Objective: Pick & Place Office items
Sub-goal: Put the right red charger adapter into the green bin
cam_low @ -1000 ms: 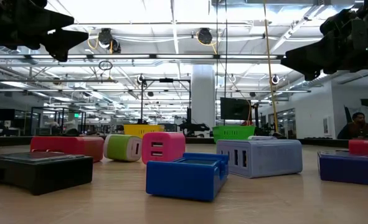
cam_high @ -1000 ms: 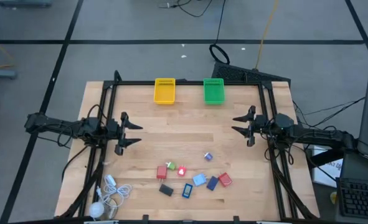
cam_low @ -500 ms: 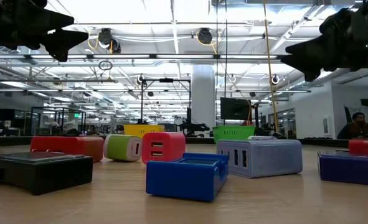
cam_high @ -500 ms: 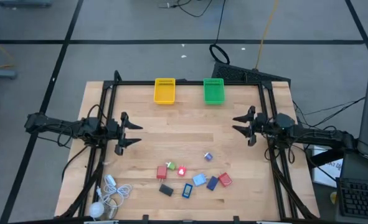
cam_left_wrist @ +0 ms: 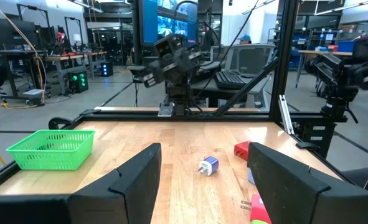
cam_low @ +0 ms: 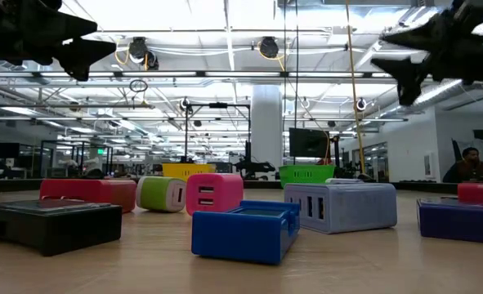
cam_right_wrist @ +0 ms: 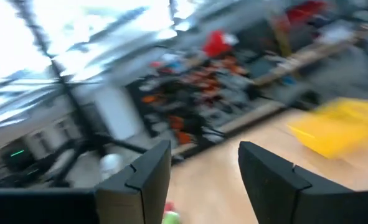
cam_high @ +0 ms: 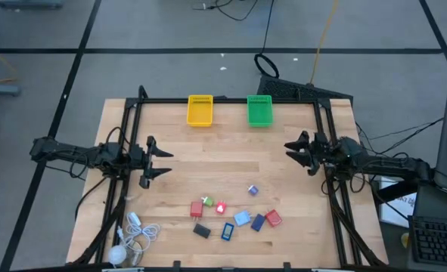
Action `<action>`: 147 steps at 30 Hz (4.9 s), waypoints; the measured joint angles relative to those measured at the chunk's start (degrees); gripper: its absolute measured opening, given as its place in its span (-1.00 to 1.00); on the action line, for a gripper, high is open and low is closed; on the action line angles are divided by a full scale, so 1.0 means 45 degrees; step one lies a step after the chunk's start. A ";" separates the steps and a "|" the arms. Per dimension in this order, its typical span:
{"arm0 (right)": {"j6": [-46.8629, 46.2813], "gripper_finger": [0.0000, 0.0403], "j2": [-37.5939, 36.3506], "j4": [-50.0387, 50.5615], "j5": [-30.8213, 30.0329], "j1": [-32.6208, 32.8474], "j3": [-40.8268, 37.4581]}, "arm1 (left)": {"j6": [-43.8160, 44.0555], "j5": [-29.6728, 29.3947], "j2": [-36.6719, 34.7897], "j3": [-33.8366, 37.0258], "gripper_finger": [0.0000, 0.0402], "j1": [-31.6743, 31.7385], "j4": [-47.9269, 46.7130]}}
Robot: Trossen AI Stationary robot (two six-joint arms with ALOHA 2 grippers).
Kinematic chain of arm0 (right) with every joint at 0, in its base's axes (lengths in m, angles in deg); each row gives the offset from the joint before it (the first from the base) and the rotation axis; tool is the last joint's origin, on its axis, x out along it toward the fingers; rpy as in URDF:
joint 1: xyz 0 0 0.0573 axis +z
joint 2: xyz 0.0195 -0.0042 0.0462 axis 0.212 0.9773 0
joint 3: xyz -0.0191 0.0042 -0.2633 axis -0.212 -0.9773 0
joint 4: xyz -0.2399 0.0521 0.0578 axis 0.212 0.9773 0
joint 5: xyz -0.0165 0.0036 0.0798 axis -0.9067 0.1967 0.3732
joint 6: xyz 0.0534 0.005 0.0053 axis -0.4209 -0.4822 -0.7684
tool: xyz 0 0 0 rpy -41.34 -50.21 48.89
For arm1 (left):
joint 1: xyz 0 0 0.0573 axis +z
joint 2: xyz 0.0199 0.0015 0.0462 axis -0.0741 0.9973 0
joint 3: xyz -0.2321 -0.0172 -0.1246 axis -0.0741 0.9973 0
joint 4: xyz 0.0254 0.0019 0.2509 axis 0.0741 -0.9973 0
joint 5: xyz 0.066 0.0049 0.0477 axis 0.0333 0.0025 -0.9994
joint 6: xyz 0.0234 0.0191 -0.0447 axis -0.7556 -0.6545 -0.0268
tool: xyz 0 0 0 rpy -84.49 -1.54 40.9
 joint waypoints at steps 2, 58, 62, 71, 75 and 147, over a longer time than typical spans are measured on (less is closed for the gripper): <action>0.0427 -0.06 0.0295 -0.1241 0.0705 0.0534 0.0000 | 0.0005 -0.0005 -0.0001 0.0001 0.21 0.0003 0.0002; -0.7050 0.55 1.9745 1.4301 -0.3273 0.9209 1.3037 | 0.0004 -0.0024 -0.0001 0.0001 0.21 0.0003 0.0000; -0.6632 0.55 1.9754 1.4374 -0.3014 0.8603 1.2690 | 0.0000 -0.0024 -0.0001 -0.0003 0.21 0.0003 0.0000; -0.6351 0.36 1.9769 1.4390 -0.2750 0.7442 1.1515 | 0.0001 -0.0024 -0.0001 -0.0002 0.21 0.0001 0.0000; -0.5659 0.13 1.9717 1.4461 -0.2468 0.7076 1.1393 | 0.0004 -0.0024 -0.0001 -0.0003 0.21 0.0003 0.0000; 0.3371 0.07 2.1076 -0.4424 -0.5703 -0.6461 1.0254 | 0.0002 -0.0026 0.0000 -0.0003 0.21 0.0003 0.0000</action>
